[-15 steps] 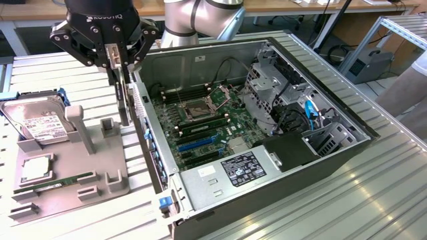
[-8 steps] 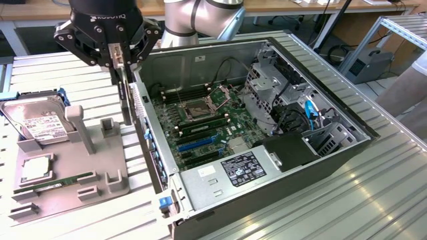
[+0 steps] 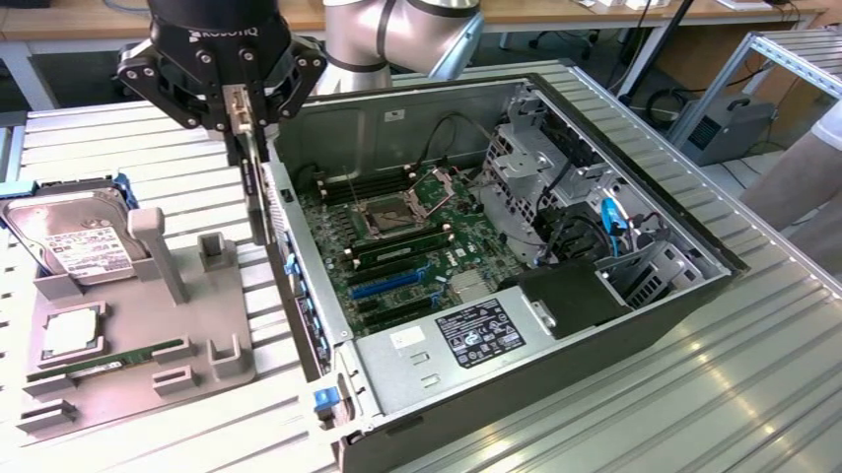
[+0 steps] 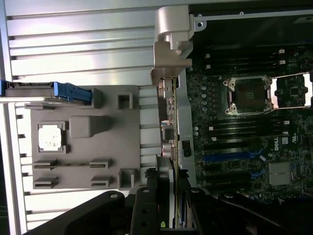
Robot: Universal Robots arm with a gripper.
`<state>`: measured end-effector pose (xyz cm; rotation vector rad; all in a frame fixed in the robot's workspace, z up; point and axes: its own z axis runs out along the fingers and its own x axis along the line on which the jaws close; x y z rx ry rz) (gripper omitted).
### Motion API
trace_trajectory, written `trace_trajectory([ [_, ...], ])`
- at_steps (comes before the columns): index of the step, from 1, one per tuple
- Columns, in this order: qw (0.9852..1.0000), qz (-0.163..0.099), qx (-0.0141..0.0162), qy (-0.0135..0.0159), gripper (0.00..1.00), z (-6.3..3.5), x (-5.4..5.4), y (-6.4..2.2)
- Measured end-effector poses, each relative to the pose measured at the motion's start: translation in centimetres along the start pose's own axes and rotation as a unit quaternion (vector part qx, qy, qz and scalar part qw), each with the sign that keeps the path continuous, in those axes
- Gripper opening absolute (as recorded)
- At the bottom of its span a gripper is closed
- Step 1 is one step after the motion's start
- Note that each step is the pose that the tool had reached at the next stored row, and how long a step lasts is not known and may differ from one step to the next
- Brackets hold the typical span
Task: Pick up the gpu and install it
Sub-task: 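Pick up the gpu and move the gpu toward the slot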
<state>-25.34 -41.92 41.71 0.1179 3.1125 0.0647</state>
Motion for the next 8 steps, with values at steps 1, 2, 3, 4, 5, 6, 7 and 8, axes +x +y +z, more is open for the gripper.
trace_trajectory([
  [1,1.0000,0.000,0.0000,0.0000,0.27,0.00,-0.07,0.00],
  [2,1.0000,0.000,0.0000,0.0000,0.27,0.00,-0.13,0.01],
  [3,1.0000,0.000,0.0000,0.0000,0.27,0.00,-0.20,0.01],
  [4,1.0000,0.000,0.0000,0.0000,0.27,0.01,-0.27,0.02],
  [5,1.0000,0.000,0.0000,0.0000,0.27,0.01,-0.34,0.03],
  [6,1.0000,0.000,0.0000,0.0000,0.27,0.01,-0.41,0.03],
  [7,1.0000,0.000,0.0000,0.0000,0.27,0.01,-0.48,0.04],
  [8,1.0000,0.000,0.0000,0.0000,0.27,0.02,-0.58,0.04],
])
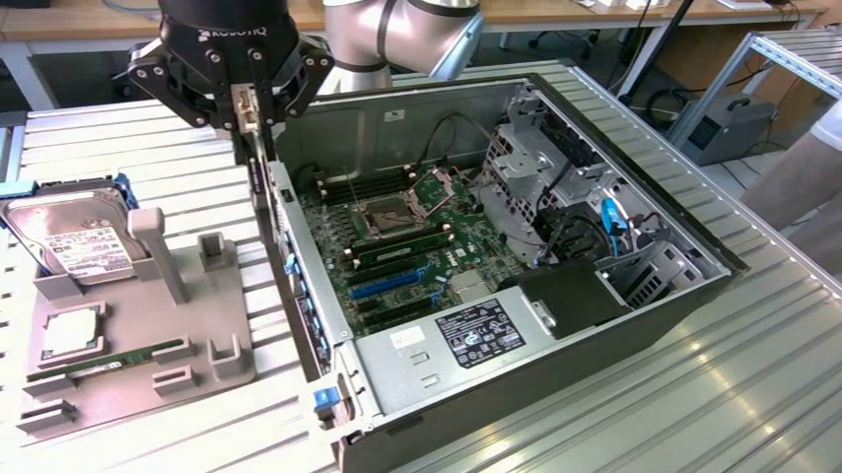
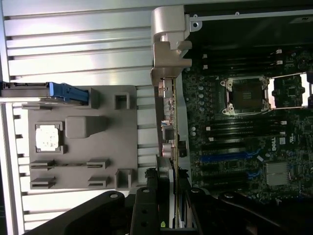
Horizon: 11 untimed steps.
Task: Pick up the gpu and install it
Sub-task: 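Pick up the gpu and move the gpu toward the slot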
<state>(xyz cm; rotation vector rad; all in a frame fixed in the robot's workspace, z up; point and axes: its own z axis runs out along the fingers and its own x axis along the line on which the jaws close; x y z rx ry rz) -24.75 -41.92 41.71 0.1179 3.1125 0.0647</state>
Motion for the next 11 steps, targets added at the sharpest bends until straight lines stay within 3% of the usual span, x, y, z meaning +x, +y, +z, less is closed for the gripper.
trace_trajectory([
  [11,1.0000,0.000,0.0000,0.0000,0.27,0.04,-0.89,0.07],
])
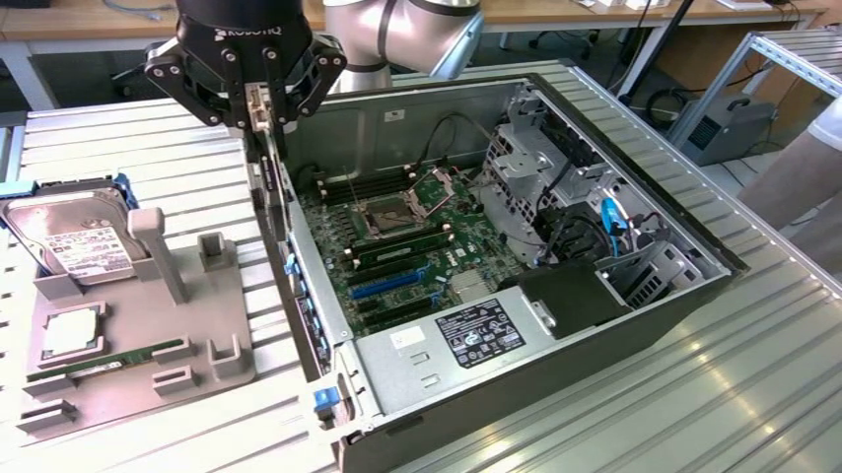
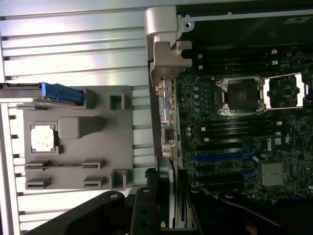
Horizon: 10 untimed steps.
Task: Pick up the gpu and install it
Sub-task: 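Pick up the gpu and move the gpu toward the slot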
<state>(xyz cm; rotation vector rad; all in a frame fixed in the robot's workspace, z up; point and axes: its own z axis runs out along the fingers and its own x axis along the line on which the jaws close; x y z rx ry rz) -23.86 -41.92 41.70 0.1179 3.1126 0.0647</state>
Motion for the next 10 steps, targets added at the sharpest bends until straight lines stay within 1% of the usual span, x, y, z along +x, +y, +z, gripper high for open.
trace_trajectory([
  [10,1.0000,0.000,0.0000,0.0000,0.27,0.04,-0.78,0.06],
])
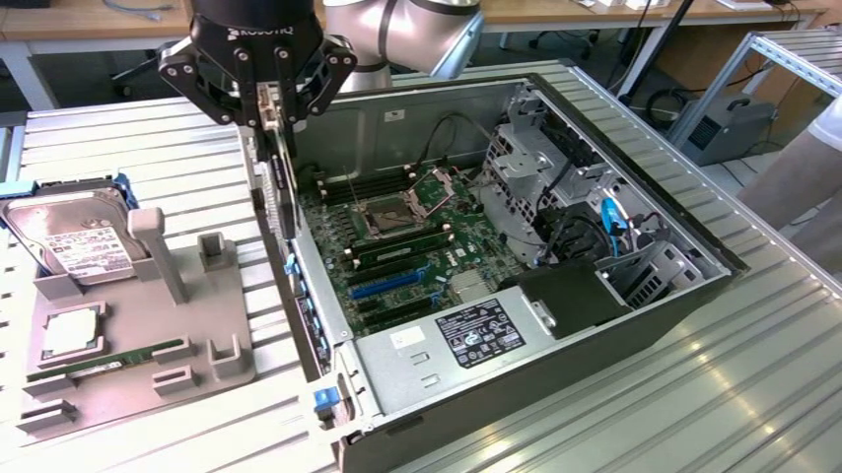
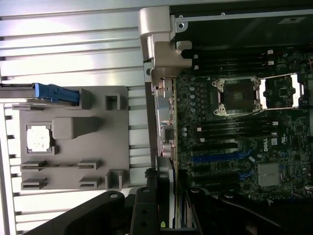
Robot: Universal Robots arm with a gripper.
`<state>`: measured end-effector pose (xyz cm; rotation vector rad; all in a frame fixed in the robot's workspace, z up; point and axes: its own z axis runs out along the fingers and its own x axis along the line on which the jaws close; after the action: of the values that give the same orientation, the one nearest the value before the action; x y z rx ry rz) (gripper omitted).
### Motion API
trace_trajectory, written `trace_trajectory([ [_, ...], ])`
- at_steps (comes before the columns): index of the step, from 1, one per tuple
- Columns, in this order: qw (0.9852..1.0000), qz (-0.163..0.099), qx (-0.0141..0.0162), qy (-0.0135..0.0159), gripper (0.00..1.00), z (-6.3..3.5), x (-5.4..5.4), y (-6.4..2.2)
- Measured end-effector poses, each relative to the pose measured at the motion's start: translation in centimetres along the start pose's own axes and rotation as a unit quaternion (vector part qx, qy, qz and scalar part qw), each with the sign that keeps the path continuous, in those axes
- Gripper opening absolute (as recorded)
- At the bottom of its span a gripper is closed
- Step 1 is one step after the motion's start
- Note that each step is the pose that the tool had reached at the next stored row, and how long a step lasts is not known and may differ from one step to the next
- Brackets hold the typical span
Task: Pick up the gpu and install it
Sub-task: 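Pick up the gpu and move the gpu toward the slot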
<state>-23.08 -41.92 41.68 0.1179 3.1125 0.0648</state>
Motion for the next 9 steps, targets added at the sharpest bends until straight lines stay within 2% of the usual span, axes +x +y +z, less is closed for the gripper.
trace_trajectory([
  [9,1.0000,0.000,0.0000,0.0000,0.27,0.03,-0.69,0.05],
])
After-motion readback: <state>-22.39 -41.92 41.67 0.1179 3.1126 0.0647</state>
